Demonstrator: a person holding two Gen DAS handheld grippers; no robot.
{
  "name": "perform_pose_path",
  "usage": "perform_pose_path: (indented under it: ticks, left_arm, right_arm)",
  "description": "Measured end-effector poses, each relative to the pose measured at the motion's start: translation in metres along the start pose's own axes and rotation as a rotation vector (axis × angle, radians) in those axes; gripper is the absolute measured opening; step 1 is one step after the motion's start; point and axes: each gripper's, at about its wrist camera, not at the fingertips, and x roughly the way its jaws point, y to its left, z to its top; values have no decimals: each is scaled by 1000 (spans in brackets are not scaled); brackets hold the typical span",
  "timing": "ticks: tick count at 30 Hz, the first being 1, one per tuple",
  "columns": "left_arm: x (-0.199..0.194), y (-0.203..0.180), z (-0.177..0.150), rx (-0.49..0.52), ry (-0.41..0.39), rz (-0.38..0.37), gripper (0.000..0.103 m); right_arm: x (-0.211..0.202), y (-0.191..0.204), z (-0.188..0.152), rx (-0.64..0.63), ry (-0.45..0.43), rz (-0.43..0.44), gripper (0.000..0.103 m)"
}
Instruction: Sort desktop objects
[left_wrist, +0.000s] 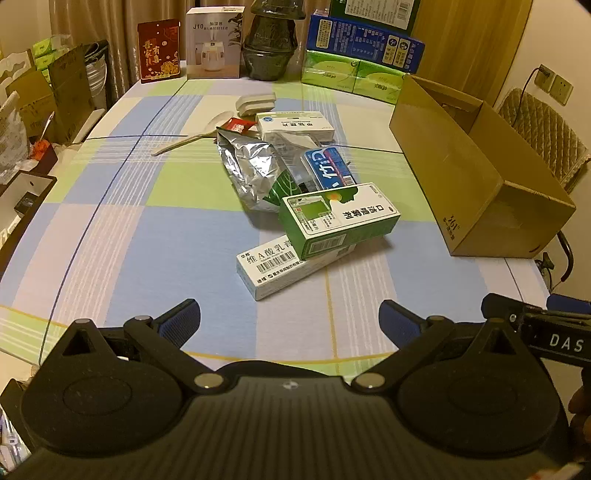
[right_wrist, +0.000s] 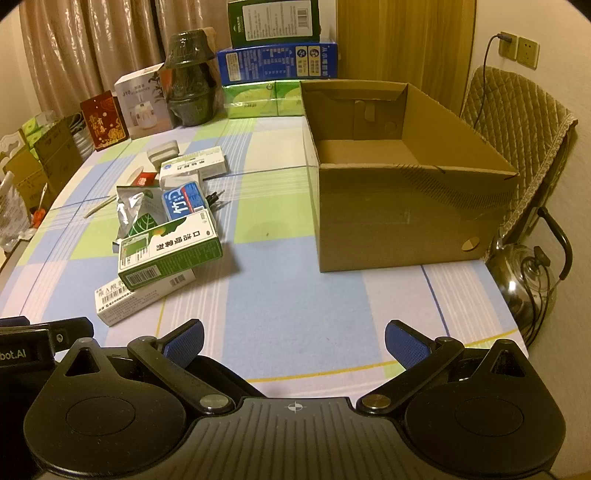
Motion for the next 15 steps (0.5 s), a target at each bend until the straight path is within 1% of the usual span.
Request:
perform_pose_path:
  ticks: [5,12,15]
  left_arm:
    - [2,3,0,-25,0,-24,101]
    - [2,3,0,-24,0,-26,101]
    - [2,3,0,-25,-1,-26,101]
  right_arm:
    - [2,0,-2,-2,0,0,101]
    - [-3,0,1,-5,0,-1,101]
    - [3,0,-2,-7,0,-1,101]
